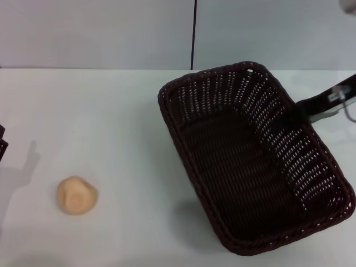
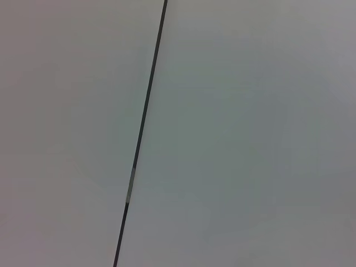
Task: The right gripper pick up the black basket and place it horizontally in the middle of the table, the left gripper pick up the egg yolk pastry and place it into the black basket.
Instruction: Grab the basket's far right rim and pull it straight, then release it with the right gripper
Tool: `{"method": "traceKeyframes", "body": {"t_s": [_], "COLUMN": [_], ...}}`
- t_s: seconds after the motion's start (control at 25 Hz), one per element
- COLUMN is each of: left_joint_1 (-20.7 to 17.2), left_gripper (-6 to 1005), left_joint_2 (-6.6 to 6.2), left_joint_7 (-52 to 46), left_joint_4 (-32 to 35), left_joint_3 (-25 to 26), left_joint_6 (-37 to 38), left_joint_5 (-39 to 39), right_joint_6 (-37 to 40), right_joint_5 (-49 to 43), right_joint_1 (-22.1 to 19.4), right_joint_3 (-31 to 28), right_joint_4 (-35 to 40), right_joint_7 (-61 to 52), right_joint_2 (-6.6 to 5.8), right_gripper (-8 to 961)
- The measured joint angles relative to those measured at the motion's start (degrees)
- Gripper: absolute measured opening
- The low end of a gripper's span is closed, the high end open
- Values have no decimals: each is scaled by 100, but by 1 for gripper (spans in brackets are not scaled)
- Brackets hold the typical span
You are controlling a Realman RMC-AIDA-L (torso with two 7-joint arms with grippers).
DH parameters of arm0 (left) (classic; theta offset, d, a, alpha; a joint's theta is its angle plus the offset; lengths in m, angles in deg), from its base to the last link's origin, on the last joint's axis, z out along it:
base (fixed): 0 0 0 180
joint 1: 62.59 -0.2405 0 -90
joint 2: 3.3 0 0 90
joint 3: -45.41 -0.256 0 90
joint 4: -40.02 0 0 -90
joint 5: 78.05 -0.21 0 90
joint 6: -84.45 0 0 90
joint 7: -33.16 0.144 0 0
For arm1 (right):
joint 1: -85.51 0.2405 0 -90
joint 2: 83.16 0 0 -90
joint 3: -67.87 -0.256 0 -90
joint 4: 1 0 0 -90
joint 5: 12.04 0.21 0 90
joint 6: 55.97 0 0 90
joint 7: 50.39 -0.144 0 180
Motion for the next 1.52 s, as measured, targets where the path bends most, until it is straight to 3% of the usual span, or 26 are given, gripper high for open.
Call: {"method": "traceKeyframes", "body": {"t_s": [0.08, 0.28, 0.44, 0.76, 0.92, 1.08, 1.32, 1.52], "left_joint_1": [1, -7, -33, -19, -6, -44, -112, -278], "left_gripper": [811, 811, 811, 810, 810, 810, 810, 811], "left_joint_2": [0, 0, 0, -4, -7, -9, -15, -18], "left_joint_7": [0, 0, 0, 0, 0, 0, 0, 0], "left_joint_4": [18, 42, 45, 43, 58, 124, 216, 342], "left_joint_3": [1, 6, 26, 39, 43, 47, 17, 6], "left_joint_6": [-1, 35, 56, 75, 95, 142, 314, 585], "left_joint_5": [2, 8, 18, 29, 32, 31, -10, -16], "right_joint_6": [-231, -320, -341, -368, -296, 33, 291, 323], "right_joint_5": [-4, -57, -59, -53, -44, -13, 29, 38], "right_joint_1": [29, 57, 57, 22, -93, -138, 180, 455], "right_joint_3": [185, 318, 415, 438, 450, 569, 602, 972], "right_joint_4": [-34, 4, 8, 243, 889, 1702, 1786, 1684], "right_joint_7": [-14, -19, -18, 33, 259, 947, 2118, 3212], "right_joint_2": [92, 163, 182, 232, 340, 426, 427, 442], "right_gripper": [633, 636, 456, 308, 234, 162, 141, 157]}}
